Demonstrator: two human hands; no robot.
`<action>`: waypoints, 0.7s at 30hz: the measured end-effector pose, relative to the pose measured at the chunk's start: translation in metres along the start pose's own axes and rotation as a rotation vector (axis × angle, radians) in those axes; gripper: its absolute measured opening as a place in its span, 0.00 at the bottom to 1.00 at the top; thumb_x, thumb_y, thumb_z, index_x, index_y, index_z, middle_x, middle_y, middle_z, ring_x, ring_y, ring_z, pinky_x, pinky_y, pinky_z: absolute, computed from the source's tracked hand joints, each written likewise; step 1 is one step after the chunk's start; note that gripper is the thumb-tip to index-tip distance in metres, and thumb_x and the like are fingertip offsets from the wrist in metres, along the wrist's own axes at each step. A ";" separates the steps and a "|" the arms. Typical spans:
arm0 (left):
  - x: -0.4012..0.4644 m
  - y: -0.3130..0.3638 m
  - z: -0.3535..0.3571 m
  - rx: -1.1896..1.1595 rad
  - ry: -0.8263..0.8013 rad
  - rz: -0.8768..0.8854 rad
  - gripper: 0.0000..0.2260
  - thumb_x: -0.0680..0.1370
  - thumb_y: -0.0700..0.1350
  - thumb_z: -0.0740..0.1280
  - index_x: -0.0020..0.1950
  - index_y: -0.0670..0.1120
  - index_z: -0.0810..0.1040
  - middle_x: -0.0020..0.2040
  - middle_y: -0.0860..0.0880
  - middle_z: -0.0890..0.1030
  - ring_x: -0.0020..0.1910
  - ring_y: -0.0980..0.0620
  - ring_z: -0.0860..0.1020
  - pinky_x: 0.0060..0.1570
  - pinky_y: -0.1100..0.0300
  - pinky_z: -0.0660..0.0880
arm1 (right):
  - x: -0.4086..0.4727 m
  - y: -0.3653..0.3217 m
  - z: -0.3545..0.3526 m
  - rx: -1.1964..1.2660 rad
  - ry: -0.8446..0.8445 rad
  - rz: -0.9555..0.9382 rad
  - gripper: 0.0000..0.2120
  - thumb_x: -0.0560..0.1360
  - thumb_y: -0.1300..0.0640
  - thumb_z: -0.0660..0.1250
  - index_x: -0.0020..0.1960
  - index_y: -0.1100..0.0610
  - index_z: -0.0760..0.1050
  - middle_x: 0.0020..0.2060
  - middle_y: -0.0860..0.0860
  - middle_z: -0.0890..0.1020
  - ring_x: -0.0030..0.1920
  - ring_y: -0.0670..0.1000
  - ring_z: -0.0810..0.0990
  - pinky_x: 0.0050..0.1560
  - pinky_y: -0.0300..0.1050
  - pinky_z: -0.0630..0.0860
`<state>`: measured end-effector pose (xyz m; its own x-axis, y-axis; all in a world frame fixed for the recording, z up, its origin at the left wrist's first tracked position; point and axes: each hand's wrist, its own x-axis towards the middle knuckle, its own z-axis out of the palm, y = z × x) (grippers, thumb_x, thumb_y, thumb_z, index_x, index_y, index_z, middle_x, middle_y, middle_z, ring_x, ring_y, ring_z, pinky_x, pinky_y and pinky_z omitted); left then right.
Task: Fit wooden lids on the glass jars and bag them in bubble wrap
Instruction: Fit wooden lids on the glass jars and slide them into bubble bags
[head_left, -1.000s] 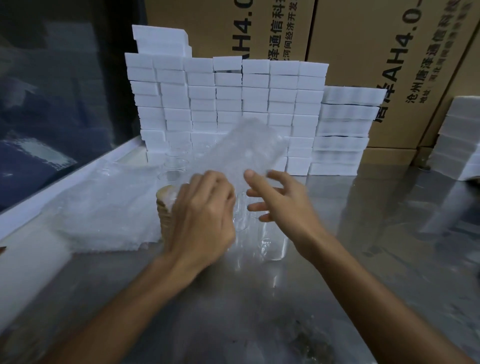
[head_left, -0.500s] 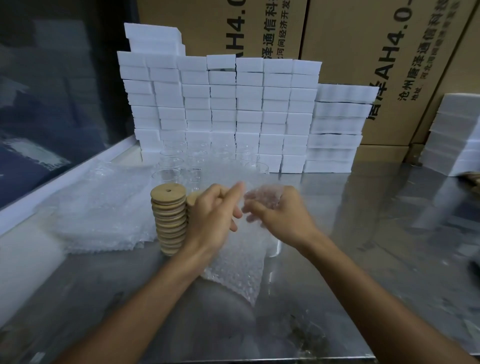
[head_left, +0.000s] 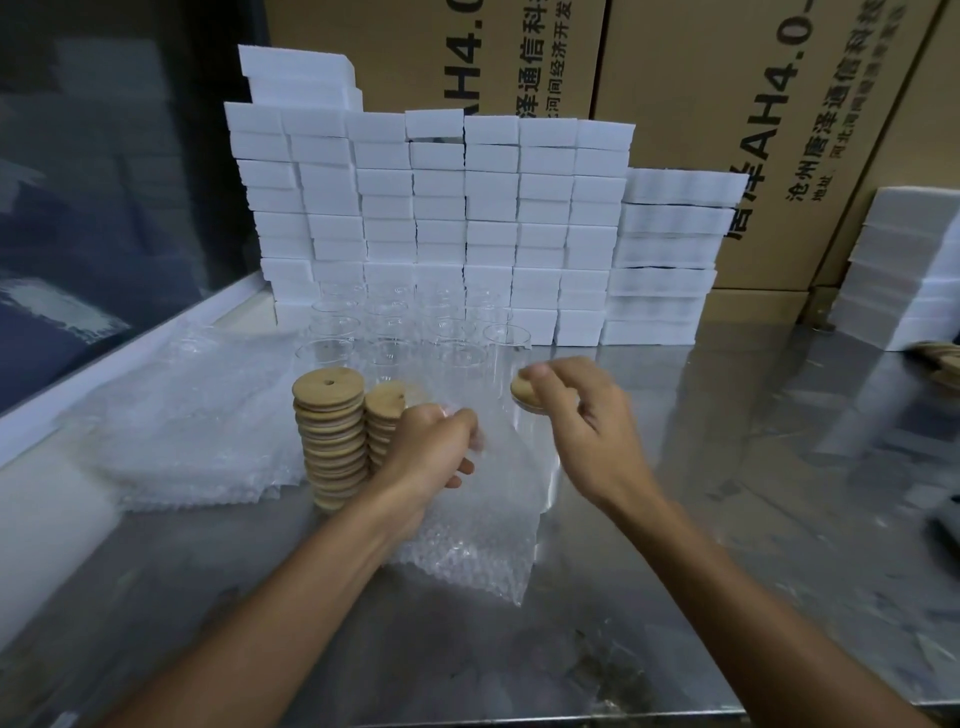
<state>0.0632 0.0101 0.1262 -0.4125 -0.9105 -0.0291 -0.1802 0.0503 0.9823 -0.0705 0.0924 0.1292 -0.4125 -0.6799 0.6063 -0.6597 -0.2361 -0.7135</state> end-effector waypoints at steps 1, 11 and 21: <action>0.001 -0.004 0.001 0.014 -0.004 -0.015 0.06 0.75 0.42 0.64 0.40 0.43 0.78 0.42 0.44 0.82 0.38 0.48 0.79 0.38 0.56 0.75 | 0.002 0.006 0.000 -0.029 0.001 0.069 0.13 0.77 0.41 0.64 0.55 0.46 0.79 0.52 0.40 0.79 0.58 0.44 0.76 0.54 0.38 0.71; 0.007 -0.025 0.008 -0.017 0.015 -0.047 0.09 0.77 0.43 0.62 0.37 0.46 0.73 0.41 0.46 0.78 0.43 0.48 0.80 0.28 0.60 0.75 | -0.001 0.070 0.024 0.014 -0.148 0.447 0.45 0.70 0.53 0.80 0.77 0.50 0.56 0.66 0.49 0.72 0.64 0.51 0.75 0.63 0.48 0.76; 0.017 -0.037 0.022 0.041 -0.007 -0.024 0.03 0.77 0.40 0.63 0.46 0.44 0.77 0.41 0.47 0.81 0.38 0.48 0.82 0.31 0.58 0.77 | 0.015 0.031 -0.013 0.278 0.072 0.503 0.34 0.67 0.44 0.79 0.65 0.57 0.71 0.55 0.51 0.81 0.52 0.49 0.82 0.51 0.46 0.80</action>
<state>0.0426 0.0016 0.0855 -0.4141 -0.9086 -0.0541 -0.2262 0.0452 0.9730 -0.1053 0.0840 0.1207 -0.6807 -0.7090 0.1845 -0.1860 -0.0765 -0.9796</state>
